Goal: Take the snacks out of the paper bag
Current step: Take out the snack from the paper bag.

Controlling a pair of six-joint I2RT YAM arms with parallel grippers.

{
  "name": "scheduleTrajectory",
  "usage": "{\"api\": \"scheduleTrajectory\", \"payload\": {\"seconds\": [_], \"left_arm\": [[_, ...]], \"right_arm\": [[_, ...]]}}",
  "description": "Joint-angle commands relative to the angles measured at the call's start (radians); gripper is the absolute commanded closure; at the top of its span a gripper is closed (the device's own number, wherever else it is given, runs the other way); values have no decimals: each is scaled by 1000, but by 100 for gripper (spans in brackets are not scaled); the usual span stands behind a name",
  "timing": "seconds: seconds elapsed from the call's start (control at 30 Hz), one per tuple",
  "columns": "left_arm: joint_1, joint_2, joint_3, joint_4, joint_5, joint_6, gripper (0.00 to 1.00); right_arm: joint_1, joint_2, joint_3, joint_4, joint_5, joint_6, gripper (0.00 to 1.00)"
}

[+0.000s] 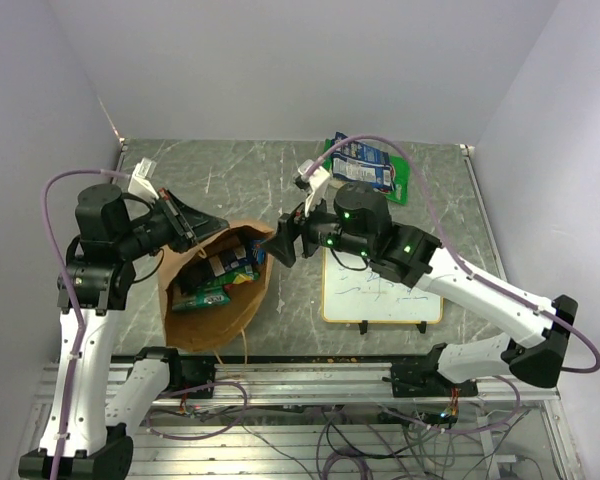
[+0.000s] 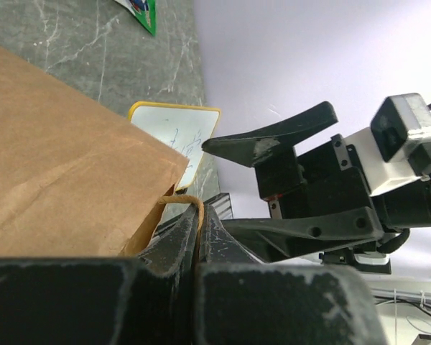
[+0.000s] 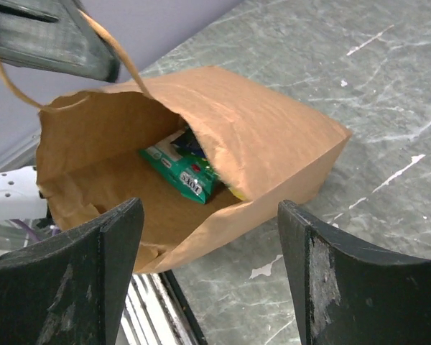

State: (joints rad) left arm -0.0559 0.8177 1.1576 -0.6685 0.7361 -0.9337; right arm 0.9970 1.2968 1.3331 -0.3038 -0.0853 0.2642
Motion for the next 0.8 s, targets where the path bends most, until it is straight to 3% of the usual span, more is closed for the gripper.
{"api": "scheduleTrajectory", "payload": {"seconds": [0.0, 0.23, 0.53, 0.77], "left_arm": [[-2, -34, -2, 47, -50, -69, 93], [-2, -24, -13, 114, -116, -130, 93], [-2, 1, -19, 178, -79, -165, 93], [-2, 39, 13, 195, -35, -124, 93]], "right_arm": [[24, 13, 25, 36, 48, -8, 26], [78, -24, 75, -63, 32, -210, 26], [133, -32, 106, -50, -124, -546, 31], [175, 60, 90, 67, -170, -615, 46]]}}
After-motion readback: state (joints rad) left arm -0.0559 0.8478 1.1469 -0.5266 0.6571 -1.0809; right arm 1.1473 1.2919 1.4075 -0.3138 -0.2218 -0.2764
